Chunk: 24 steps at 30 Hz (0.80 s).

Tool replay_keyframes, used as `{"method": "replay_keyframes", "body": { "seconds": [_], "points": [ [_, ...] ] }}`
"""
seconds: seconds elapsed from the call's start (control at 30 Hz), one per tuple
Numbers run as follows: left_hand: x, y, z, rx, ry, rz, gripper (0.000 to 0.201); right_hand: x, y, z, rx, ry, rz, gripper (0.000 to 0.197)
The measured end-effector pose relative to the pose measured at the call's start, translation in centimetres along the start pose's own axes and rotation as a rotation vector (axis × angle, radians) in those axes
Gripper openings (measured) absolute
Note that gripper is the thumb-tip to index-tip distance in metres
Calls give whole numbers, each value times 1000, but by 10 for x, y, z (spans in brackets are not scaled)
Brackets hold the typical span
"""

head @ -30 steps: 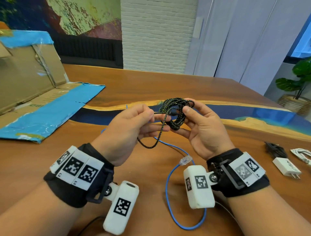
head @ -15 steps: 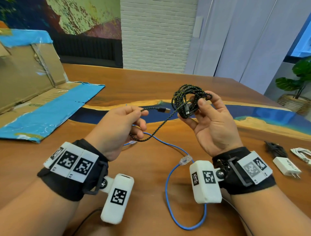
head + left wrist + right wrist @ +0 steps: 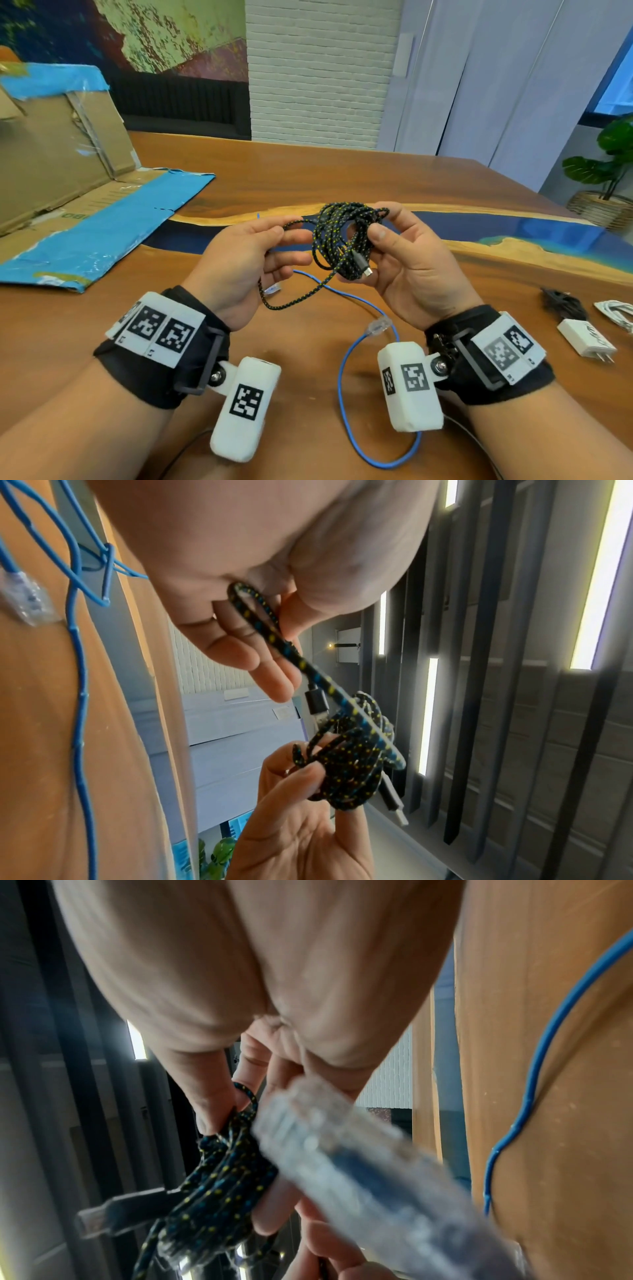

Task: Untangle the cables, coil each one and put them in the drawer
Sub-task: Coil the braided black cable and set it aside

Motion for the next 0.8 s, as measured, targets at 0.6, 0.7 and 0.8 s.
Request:
{"method": "replay_keyframes", "body": {
  "seconds": [0.6,0.7,0.8],
  "points": [
    [4,7,9,145,-70,-103,31,3,2,7,91,53,-12,18],
    [6,15,13,221,-57,-166,32,-5,4,6,126,69,15,24],
    [4,16,14,201,-46,-119,33,-6,1,2,99,42,53,25]
  ]
}}
Point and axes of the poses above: each hand's wrist, its own z-axis away from the middle knuckle, its own y-axis out of the palm, x = y × z, the point moved 3 cm from there along -z, towards the middle knuckle, and after that the axes turned 1 degree about y, right-handed, at the moved point
